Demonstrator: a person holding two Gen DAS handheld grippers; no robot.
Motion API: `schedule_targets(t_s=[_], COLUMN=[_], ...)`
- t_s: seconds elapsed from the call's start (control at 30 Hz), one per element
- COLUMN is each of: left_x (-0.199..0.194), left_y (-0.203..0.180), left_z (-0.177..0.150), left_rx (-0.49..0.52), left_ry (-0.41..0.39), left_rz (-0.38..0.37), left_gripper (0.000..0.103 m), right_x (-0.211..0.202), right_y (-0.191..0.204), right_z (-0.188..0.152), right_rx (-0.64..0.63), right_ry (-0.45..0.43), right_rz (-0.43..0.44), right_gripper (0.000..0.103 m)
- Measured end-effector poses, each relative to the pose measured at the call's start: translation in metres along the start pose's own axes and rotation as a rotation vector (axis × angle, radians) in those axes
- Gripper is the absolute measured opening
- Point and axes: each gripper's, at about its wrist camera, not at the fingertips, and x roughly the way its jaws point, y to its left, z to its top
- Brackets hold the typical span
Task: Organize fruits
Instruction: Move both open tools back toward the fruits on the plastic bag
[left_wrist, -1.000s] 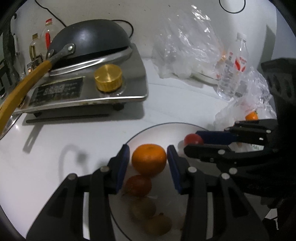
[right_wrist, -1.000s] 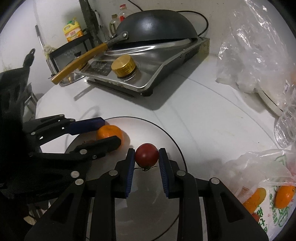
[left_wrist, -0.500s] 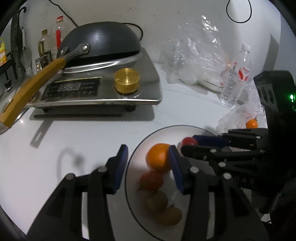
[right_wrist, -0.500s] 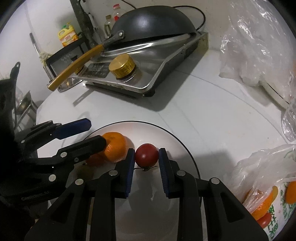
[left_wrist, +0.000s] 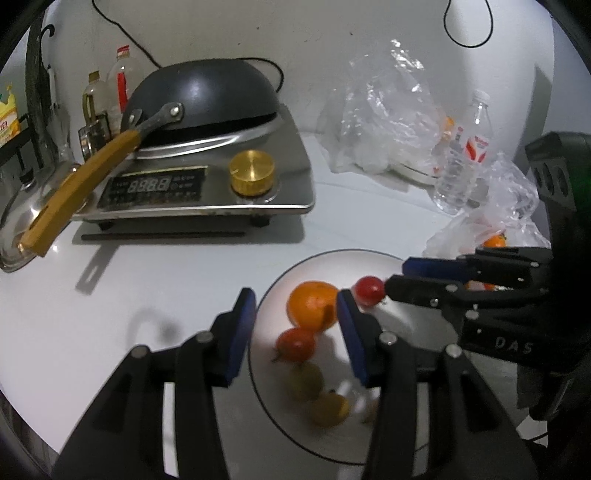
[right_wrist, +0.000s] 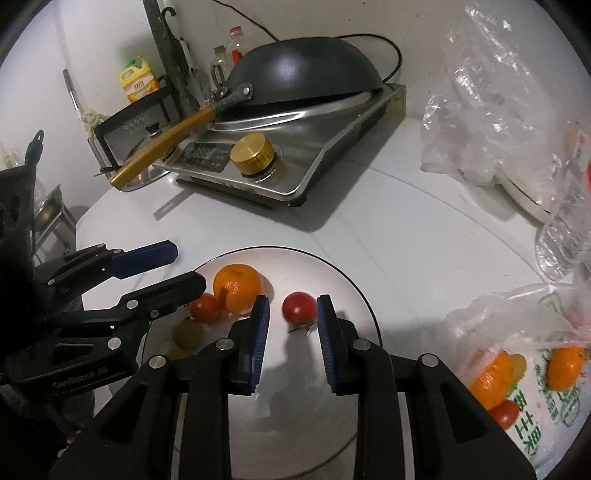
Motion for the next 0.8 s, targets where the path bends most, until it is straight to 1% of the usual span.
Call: schedule_targets(t_s=[0.37, 0.8], left_x=[-0.022, -0.037], left_y=[-0.029, -0.070], left_z=[-0.007, -0.012], left_rx=[0.031, 0.075], left_ry=[-0.023, -0.033], left_rz=[-0.004, -0.018], left_gripper=[0.047, 0.047], right_x=[-0.038, -0.076], right_y=[-0.003, -0.027], right_z=[-0.017, -0.043], right_rx=[-0.004, 0.024], right_ry=[-0.043, -0.074], right_rz=[-0.017, -0.051], right_gripper=[0.028, 0.028])
